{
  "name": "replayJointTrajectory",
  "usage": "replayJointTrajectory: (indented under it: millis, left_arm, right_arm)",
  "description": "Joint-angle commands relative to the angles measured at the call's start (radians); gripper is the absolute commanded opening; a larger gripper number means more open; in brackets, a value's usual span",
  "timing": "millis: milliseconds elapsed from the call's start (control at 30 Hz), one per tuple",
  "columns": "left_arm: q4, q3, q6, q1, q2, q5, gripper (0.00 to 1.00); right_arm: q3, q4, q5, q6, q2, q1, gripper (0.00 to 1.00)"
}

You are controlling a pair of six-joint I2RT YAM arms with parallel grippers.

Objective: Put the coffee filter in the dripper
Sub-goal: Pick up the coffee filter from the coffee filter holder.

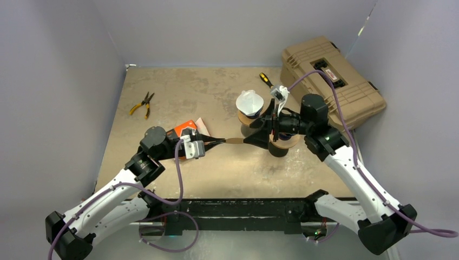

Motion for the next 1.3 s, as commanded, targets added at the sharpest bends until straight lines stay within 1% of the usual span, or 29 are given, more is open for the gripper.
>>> replayJointTrajectory:
  millis: [0, 100, 233, 533, 700, 867, 1133, 1267]
  left_arm:
    - [-0.005, 0.005, 0.026, -0.007, -0.015, -0.003, 0.00]
    - [0.008, -0.005, 0.012, -0.008, -0.017, -0.006, 0.00]
    - [0.026, -0.008, -0.001, -0.007, -0.012, -0.007, 0.00]
    - [0.043, -0.016, -0.031, -0.010, -0.007, -0.011, 0.00]
    - [0.037, -0.015, -0.035, -0.013, 0.004, -0.028, 0.00]
    - [-0.008, -0.007, -0.022, -0.012, 0.009, -0.065, 0.00]
    - [-0.024, -0.004, -0.029, -0.013, 0.020, -0.059, 0.00]
    - [-0.031, 0.001, -0.026, -0.016, 0.020, -0.062, 0.00]
  right_arm:
    - [-0.013, -0.012, 0.030, -0.014, -0.033, -0.005, 0.91]
    - [-0.033, -0.012, 0.063, -0.011, -0.035, -0.006, 0.90]
    - [-0.063, -0.012, 0.124, 0.010, -0.020, -0.007, 0.87]
    - [-0.080, -0.012, 0.163, 0.013, 0.007, -0.007, 0.87]
    - [-0.080, -0.001, 0.139, 0.007, -0.005, -0.007, 0.90]
    - [-0.054, -0.003, 0.167, 0.010, -0.046, -0.008, 0.94]
    - [-0.046, -0.011, 0.205, 0.015, -0.038, -0.008, 0.95]
    - [-0.041, 0.005, 0.196, 0.021, -0.033, -0.007, 0.95]
